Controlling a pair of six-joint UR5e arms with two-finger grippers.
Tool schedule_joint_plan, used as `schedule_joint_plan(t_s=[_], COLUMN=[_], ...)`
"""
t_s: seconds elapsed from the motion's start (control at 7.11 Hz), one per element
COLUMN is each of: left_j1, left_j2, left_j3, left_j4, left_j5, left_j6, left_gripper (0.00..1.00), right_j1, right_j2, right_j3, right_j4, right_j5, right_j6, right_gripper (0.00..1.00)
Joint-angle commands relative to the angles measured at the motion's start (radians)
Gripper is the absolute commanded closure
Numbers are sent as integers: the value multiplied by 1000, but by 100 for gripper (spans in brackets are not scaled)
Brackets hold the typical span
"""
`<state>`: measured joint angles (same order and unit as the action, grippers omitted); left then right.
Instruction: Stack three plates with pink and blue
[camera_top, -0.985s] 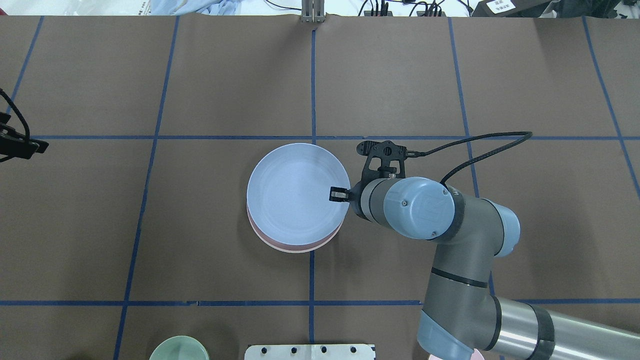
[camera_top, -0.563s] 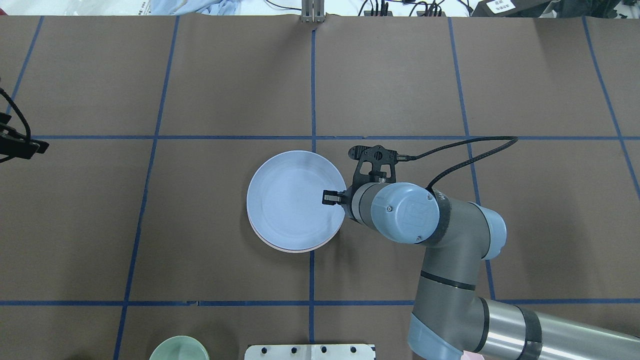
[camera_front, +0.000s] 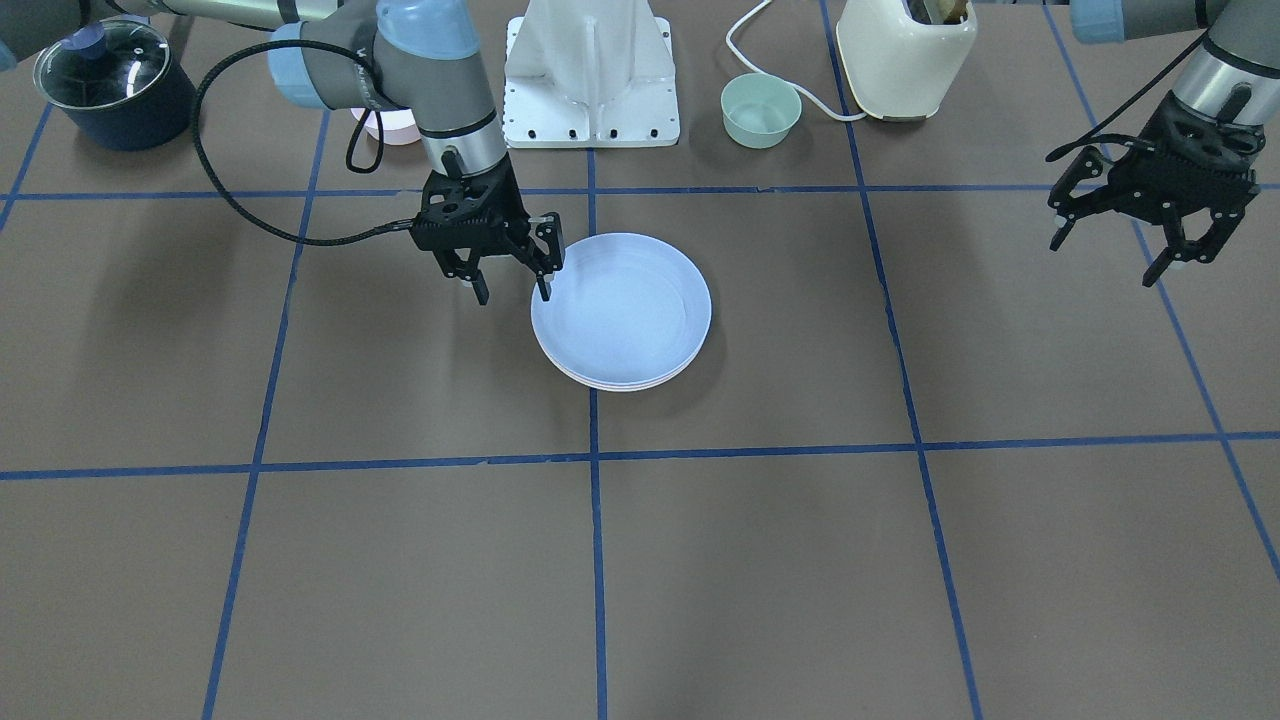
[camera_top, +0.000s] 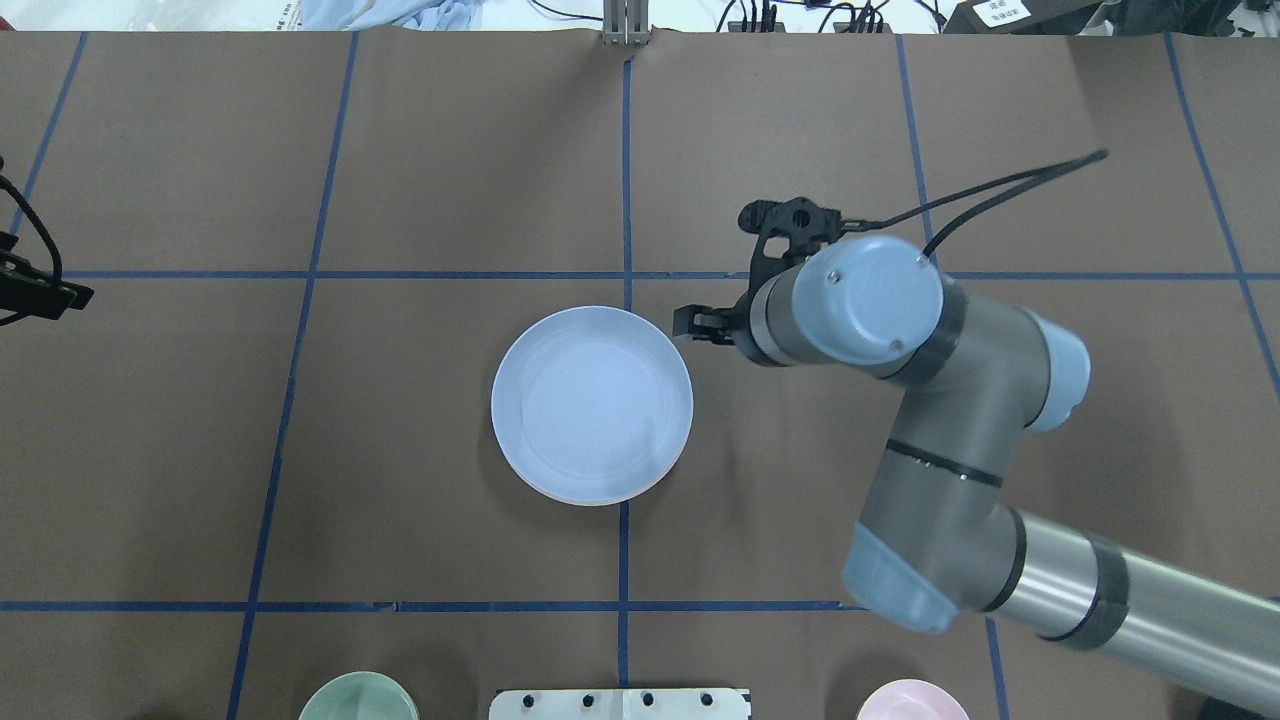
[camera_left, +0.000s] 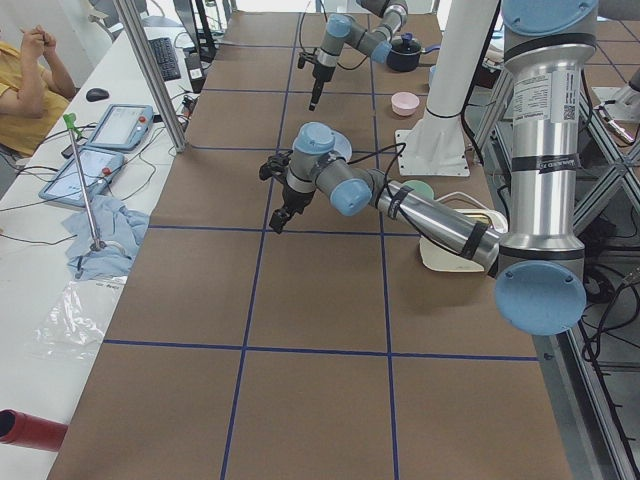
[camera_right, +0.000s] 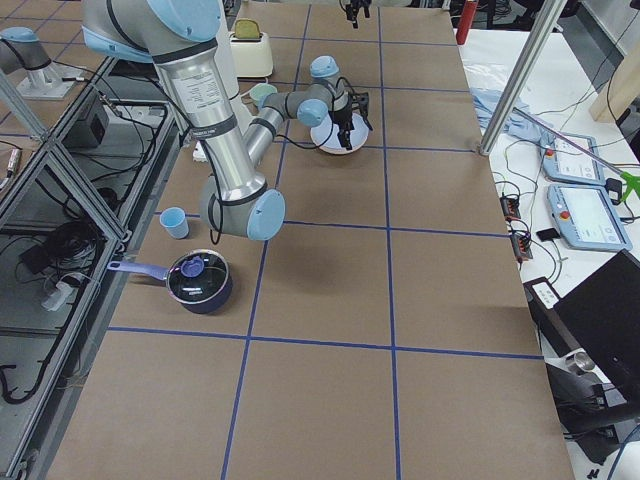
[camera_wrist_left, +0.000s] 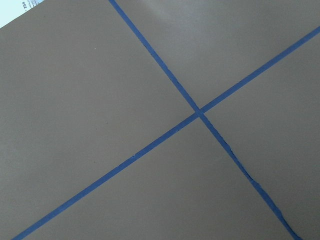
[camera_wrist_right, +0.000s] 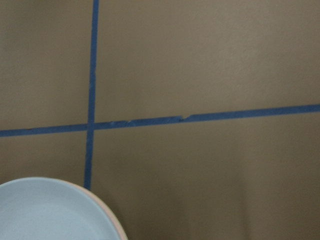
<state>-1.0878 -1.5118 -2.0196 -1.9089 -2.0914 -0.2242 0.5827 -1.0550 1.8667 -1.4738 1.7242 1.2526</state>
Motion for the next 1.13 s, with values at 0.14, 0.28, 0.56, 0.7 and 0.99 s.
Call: schedule_joint_plan(t_s=[0.14,0.28,0.56,0.7,0.99], left_j1=[-137,-194,-366,-441,-494], left_j2=[5,21,38,38,41], left_j3=[82,96,165,212,242], left_j4=[77,124,238,270,354], left_j5=[-140,-150,-150,-151,-148], left_j6=[28,155,489,573,569], left_gripper=[0,0,0,0,0], right_j1=[350,473,682,765,850], right_j2=[-176,-277,-441,-529,-700], right_j3=[22,16,-27,-37,-34], right_j4=[-49,-52,-56,-54,-39], right_j5=[320,383,472,510,517], right_j6=[-505,-762,-1137,-1210,-1220], right_gripper=[0,0,0,0,0])
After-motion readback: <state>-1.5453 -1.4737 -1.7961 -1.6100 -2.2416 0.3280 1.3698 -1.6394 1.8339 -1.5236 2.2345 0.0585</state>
